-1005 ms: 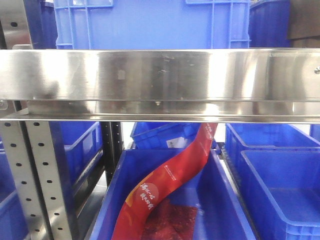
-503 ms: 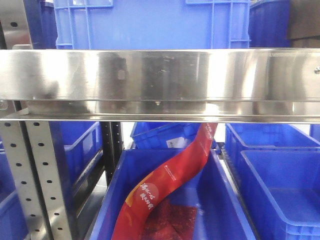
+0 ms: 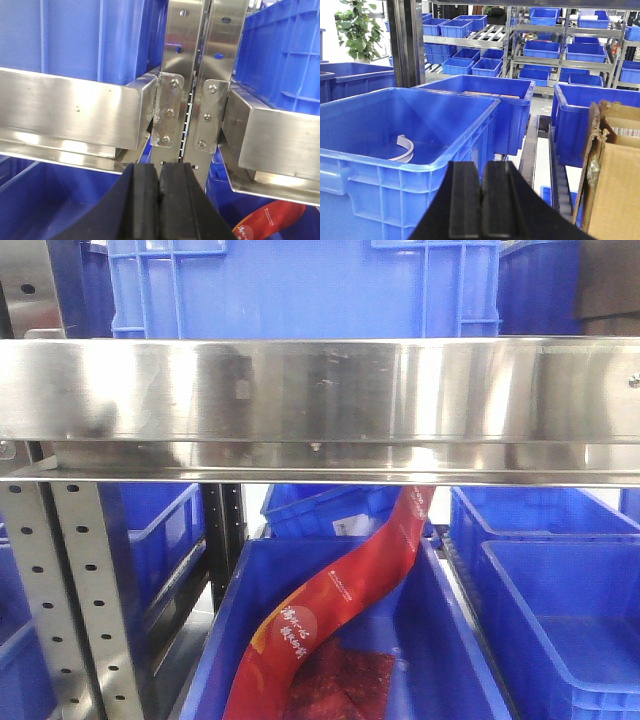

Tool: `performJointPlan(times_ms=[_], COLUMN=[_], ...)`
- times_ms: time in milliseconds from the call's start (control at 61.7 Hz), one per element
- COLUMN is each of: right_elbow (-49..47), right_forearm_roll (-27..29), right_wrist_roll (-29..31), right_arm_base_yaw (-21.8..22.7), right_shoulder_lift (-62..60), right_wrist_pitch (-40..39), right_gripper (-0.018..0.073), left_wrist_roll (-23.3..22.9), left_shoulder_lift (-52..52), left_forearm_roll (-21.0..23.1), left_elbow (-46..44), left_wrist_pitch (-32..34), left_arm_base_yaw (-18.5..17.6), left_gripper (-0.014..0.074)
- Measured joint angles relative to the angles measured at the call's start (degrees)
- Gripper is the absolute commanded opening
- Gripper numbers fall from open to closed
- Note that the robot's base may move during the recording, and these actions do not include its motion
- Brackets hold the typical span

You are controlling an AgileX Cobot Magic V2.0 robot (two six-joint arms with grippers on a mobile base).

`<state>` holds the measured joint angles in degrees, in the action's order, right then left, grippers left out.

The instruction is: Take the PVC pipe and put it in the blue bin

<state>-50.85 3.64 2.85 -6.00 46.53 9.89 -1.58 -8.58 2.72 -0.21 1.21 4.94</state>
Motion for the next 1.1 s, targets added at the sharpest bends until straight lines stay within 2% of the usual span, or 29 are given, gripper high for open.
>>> performJointPlan(times_ms=[1103], right_elbow=[0.0], right_forearm_roll=[0.0], right_wrist_roll=[0.11], right_arm_base_yaw=[0.0], right_shoulder_lift=[0.0], right_wrist_pitch=[0.0], right_gripper=[-0.0169], left_wrist_roll=[0.0], left_shoulder_lift=[0.0], left_forearm_roll=[0.0], left_elbow=[0.0], left_wrist_pitch=[0.24], left_arm_base_yaw=[0.0], left_gripper=[-0.0111])
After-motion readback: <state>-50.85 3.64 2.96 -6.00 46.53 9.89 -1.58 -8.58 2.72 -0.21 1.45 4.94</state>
